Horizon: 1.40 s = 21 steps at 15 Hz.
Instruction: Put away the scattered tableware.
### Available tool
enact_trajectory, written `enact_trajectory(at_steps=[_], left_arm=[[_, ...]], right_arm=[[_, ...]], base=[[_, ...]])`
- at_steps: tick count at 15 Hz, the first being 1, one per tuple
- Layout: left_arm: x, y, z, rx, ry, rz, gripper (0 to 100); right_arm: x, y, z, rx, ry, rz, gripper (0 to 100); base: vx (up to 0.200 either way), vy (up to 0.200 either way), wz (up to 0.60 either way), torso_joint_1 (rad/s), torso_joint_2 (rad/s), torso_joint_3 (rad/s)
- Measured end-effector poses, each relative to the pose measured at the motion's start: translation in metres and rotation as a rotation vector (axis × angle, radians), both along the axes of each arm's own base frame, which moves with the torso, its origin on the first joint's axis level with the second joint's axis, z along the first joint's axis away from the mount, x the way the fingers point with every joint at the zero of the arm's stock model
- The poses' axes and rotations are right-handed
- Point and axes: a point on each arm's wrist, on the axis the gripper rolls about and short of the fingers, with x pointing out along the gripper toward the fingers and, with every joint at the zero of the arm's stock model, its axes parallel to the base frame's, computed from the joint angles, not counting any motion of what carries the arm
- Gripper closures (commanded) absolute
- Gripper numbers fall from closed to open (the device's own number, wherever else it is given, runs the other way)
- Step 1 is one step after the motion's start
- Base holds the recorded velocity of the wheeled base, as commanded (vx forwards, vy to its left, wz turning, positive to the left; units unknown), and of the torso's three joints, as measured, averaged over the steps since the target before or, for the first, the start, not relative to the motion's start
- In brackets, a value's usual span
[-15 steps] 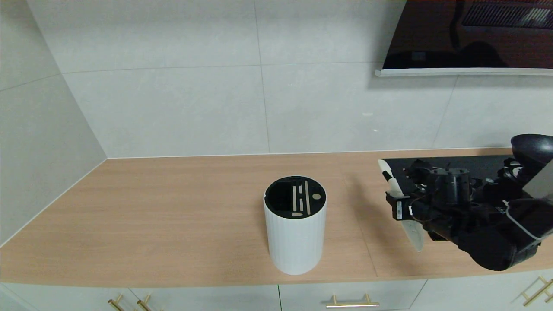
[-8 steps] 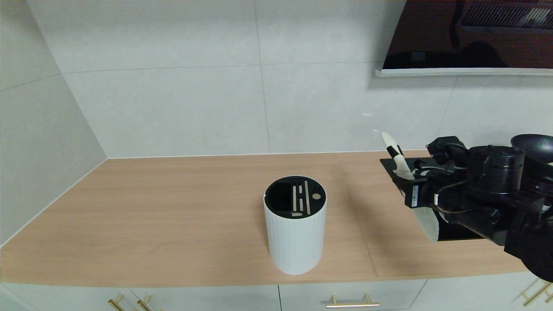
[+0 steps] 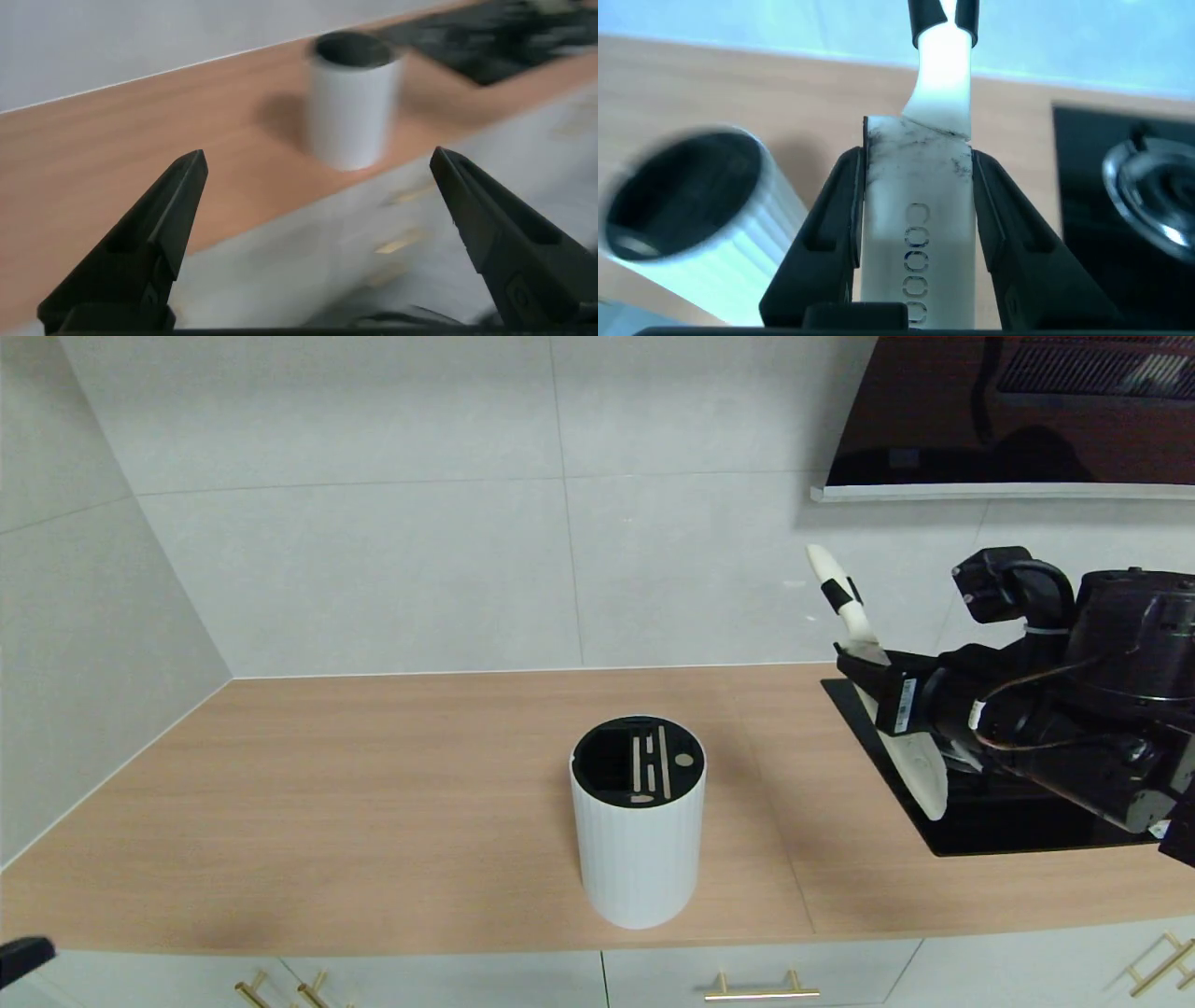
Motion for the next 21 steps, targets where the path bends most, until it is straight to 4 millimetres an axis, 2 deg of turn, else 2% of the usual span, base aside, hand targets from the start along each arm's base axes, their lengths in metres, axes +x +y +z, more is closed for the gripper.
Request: enact_trajectory(at_steps=[2, 4, 6, 9, 11, 13, 16, 21], left_arm=[[0.034, -0.004, 0.024, -0.030, 0.021, -0.105, 0], [0.069, -0.013, 0.038, -0.057, 0.047, -0.208, 0], [0.103, -0.027, 0.040, -0.086, 0.108, -0.282, 0], [0.146, -0.057, 0.031, -0.157, 0.227, -0.385, 0], [0.164, -0.077, 0.025, -0.241, 0.309, -0.434, 0], [0.177, -0.093, 0.027, -0.387, 0.344, -0.444, 0], [0.198, -0.118, 0.025, -0.607, 0.344, -0.370, 0], [0.224, -0.153, 0.002, -0.675, 0.376, -0.239, 0]], right_arm=[[-0.002, 0.015, 0.011, 0.002, -0.003, 0.053, 100], [-0.006, 0.027, 0.017, 0.007, -0.012, 0.095, 100], [-0.018, 0.046, 0.015, 0.005, -0.004, 0.165, 100], [-0.037, 0.068, 0.010, -0.001, 0.010, 0.246, 100], [-0.045, 0.077, 0.006, -0.003, 0.022, 0.271, 100], [-0.050, 0.086, 0.001, -0.012, 0.037, 0.300, 100], [-0.057, 0.102, -0.009, -0.008, 0.076, 0.321, 100], [-0.058, 0.122, -0.019, 0.024, 0.048, 0.314, 100]], base=[[0.000, 0.000, 0.00, 0.000, 0.00, 0.000], [0.000, 0.000, 0.00, 0.000, 0.00, 0.000], [0.000, 0.000, 0.00, 0.000, 0.00, 0.000], [0.000, 0.000, 0.00, 0.000, 0.00, 0.000], [0.000, 0.000, 0.00, 0.000, 0.00, 0.000], [0.000, 0.000, 0.00, 0.000, 0.00, 0.000], [0.000, 0.000, 0.00, 0.000, 0.00, 0.000], [0.000, 0.000, 0.00, 0.000, 0.00, 0.000]])
